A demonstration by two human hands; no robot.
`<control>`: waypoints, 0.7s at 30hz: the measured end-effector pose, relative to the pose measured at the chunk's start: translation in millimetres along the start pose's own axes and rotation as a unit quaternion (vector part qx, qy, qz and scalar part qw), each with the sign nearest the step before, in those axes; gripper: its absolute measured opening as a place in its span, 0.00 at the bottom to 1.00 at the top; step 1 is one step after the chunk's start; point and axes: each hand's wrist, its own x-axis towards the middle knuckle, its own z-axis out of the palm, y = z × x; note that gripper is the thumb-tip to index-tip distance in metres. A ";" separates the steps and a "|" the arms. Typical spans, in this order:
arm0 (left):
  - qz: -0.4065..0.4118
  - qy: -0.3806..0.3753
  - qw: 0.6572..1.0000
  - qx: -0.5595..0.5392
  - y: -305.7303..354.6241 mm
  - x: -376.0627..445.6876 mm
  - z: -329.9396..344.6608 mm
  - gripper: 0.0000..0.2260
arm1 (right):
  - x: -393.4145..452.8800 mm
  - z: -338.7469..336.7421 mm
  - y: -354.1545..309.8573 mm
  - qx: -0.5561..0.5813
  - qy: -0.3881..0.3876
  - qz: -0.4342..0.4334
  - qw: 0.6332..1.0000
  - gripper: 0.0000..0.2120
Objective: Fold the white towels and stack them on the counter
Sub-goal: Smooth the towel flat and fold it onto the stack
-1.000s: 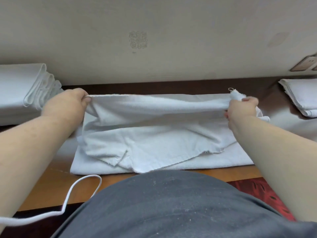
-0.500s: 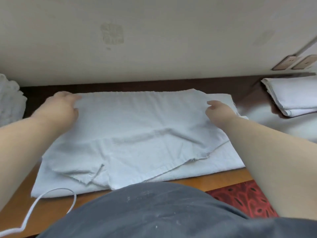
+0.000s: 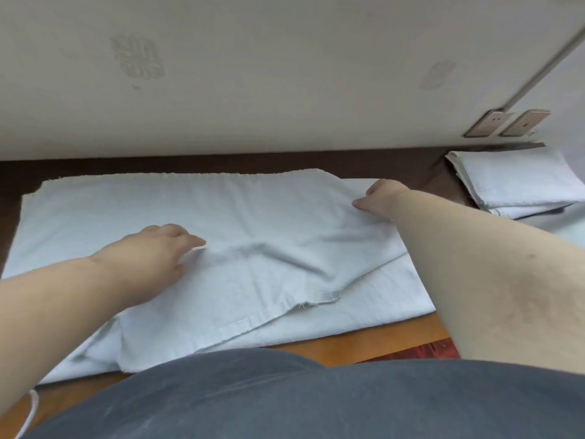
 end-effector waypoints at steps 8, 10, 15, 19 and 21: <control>0.057 -0.063 0.996 -0.001 108.3 48.3 -22.8 0.27 | 6.1 -6.6 19.5 0.009 0.022 -0.073 0.997 0.14; 0.058 -0.086 0.995 0.005 121.3 50.1 -19.3 0.28 | 7.6 -9.9 21.9 -0.029 0.018 -0.069 0.997 0.18; 0.048 -0.110 0.992 0.028 131.9 48.2 -16.0 0.30 | 14.1 -16.6 23.5 0.166 -0.034 -0.005 0.986 0.34; 0.043 -0.088 0.995 0.022 129.0 43.7 -10.3 0.30 | 20.9 -11.6 27.5 0.326 -0.152 0.101 0.928 0.34; 0.041 -0.082 0.996 0.018 128.2 43.7 -7.4 0.30 | 22.0 -8.3 28.2 0.244 -0.156 0.080 0.954 0.28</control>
